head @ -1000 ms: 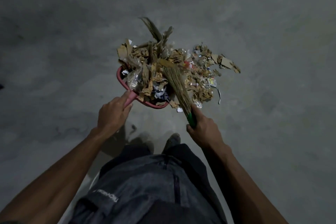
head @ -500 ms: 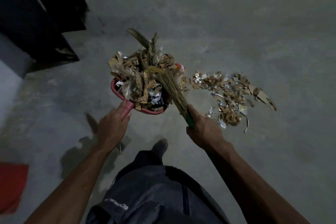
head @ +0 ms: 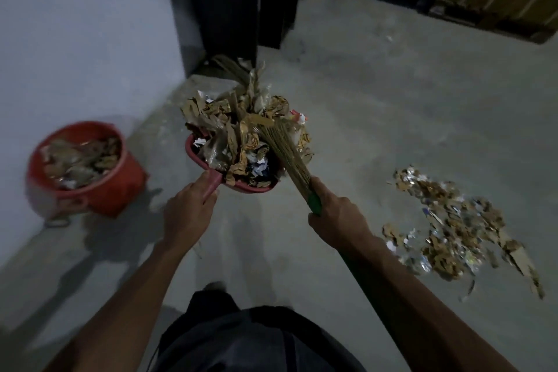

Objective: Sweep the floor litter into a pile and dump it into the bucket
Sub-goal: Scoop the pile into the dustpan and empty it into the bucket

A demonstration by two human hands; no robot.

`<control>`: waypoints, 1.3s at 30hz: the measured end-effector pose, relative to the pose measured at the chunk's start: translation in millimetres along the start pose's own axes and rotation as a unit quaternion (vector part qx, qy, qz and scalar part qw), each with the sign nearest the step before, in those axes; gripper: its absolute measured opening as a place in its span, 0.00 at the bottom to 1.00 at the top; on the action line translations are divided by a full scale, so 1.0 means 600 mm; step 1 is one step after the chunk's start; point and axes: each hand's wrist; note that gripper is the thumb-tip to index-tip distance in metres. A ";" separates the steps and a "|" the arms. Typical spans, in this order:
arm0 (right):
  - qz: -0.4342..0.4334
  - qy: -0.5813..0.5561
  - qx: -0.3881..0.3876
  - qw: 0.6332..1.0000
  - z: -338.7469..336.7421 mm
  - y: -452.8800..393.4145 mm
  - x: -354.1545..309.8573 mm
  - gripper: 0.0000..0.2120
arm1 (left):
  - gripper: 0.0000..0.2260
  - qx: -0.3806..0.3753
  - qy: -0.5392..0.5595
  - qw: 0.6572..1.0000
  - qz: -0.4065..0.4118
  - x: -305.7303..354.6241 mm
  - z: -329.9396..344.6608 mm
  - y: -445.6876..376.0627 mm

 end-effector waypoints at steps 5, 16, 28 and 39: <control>-0.049 0.030 -0.032 0.998 0.061 0.009 -0.144 0.36 | 0.22 0.042 -0.025 0.998 -0.039 -0.121 -0.085 0.053; -0.088 0.076 -0.079 0.990 0.219 0.030 -0.488 0.36 | 0.20 0.050 -0.004 0.994 -0.092 -0.448 -0.274 0.107; -0.127 0.107 -0.144 0.976 0.329 -0.061 -0.761 0.36 | 0.21 0.045 -0.018 0.985 -0.163 -0.689 -0.384 0.059; -0.077 0.097 -0.163 0.979 0.388 -0.224 -0.939 0.37 | 0.23 -0.024 -0.044 0.987 -0.155 -0.869 -0.449 -0.124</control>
Point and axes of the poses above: each hand's wrist, its own y-axis away from the middle knuckle, its own z-axis out of the palm, x = y × z, and after that the axes turned 11 degrees about z, right-handed
